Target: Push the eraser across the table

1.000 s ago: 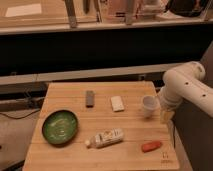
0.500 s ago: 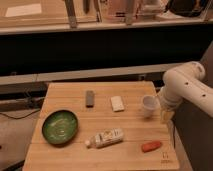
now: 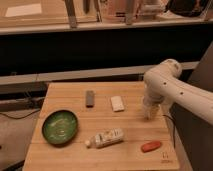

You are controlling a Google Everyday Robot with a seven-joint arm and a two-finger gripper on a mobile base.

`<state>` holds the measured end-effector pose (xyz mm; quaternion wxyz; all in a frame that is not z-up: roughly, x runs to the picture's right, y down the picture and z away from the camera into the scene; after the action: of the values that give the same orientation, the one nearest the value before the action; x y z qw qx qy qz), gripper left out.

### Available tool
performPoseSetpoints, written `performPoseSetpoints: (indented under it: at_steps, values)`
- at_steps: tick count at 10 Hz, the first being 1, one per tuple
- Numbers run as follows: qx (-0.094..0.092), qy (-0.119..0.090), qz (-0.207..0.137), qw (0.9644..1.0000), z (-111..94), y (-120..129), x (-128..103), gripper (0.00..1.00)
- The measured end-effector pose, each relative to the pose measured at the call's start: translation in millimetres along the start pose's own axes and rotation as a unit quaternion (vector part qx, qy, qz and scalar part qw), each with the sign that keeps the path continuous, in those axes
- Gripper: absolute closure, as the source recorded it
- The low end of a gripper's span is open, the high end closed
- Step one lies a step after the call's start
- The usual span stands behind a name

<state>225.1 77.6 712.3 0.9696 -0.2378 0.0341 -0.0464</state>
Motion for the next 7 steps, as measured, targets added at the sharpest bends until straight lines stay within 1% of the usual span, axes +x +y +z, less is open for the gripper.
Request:
performPoseSetpoints:
  at_steps: [6,7]
  values:
    - [0.001,-0.001,0.000,1.0000,-0.3,-0.5,-0.4,0.20]
    - [0.004,0.000,-0.004,1.0000,0.1,-3.7,-2.6,0.20]
